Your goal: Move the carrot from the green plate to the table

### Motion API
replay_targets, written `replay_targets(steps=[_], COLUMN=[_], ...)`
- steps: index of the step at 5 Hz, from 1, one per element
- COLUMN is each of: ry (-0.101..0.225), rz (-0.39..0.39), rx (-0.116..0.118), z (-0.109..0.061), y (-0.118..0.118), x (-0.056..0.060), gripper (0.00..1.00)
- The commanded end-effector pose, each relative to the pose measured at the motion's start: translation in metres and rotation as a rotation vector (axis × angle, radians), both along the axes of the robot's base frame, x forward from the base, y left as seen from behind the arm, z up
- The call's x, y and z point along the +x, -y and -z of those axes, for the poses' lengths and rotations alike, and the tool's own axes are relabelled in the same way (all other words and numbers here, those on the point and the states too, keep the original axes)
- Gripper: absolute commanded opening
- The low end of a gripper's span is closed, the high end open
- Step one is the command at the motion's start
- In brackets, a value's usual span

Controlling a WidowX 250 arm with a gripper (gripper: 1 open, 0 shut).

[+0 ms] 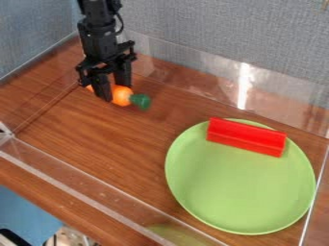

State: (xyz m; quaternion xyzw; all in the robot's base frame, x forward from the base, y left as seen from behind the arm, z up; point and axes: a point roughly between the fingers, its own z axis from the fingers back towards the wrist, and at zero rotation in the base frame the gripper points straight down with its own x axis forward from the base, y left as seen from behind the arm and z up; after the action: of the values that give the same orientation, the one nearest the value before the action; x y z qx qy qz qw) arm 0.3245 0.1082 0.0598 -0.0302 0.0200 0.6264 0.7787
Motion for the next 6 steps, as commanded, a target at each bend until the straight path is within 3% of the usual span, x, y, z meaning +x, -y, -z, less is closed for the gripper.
replay_targets(steps=[1, 4, 6], ry=[0.03, 0.02, 0.03], rz=[-0.018, -0.012, 0.002], rx=[0.006, -0.016, -0.02], z=[-0.0072, -0.0058, -0.011], y=[-0.0036, 0.0035, 0.0055], x=[0.0045, 0.0013, -0.0003], gripper=[0.0, 0.0, 0.0])
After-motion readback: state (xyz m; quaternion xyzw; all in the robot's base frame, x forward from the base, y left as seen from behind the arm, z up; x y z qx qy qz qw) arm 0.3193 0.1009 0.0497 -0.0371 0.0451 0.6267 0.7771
